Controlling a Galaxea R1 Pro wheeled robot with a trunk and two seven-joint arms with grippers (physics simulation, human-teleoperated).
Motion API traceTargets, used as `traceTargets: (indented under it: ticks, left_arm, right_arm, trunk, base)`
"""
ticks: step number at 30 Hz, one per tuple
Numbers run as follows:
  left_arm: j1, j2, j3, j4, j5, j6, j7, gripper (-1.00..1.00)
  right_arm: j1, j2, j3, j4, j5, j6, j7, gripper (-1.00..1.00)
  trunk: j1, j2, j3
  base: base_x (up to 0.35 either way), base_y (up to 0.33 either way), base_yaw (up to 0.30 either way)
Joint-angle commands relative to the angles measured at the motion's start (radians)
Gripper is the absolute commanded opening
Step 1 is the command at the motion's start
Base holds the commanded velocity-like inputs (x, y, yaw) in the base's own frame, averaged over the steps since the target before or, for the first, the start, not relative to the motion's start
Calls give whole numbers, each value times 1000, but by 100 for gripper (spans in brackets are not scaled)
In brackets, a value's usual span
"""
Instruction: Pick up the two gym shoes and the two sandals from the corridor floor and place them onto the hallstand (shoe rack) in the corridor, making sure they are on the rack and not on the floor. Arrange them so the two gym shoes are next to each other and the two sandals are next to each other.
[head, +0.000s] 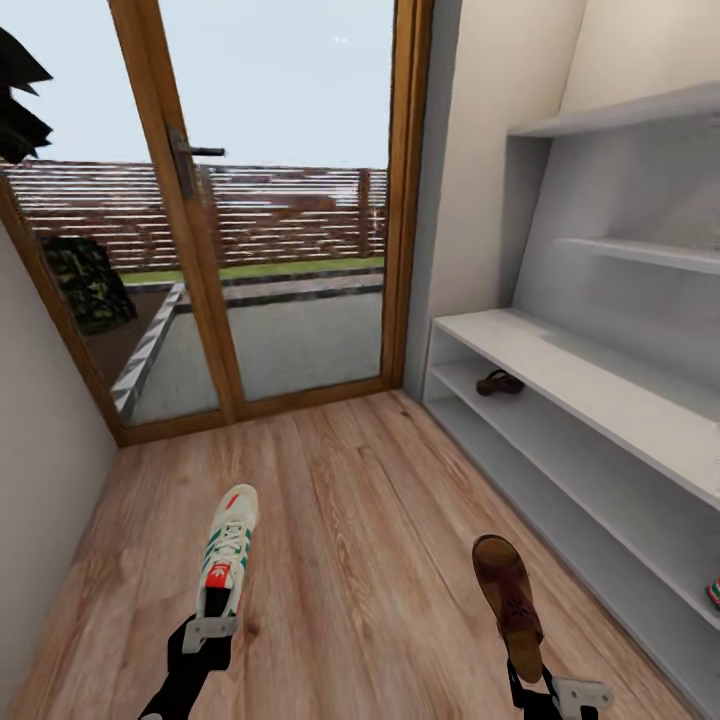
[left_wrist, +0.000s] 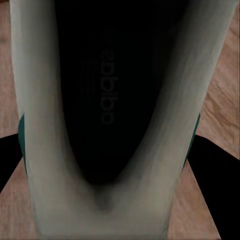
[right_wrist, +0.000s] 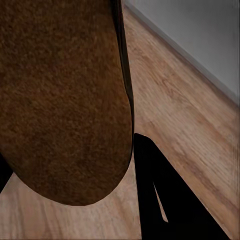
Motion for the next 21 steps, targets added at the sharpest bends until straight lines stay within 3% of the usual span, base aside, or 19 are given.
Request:
traceTargets:
  ticks: [1, 7, 21]
  left_arm:
    - [-1, -1, 9, 0, -10, -3, -6, -100]
    - [-1, -1, 9, 0, -10, -3, -6, -100]
    - [-1, -1, 8, 0, -9, -4, -6, -100]
  right_arm:
    - [-1, 0, -9, 1, 5, -2, 8, -100]
    - [-1, 0, -9, 0, 5, -2, 8, -100]
    - [-1, -1, -9, 1, 5, -2, 8, -100]
  trunk:
    - [0, 0, -1]
    - [0, 0, -1]
    - [0, 0, -1]
  base:
    - [337, 0, -260]
    - [206, 0, -260]
    - [24, 6, -260]
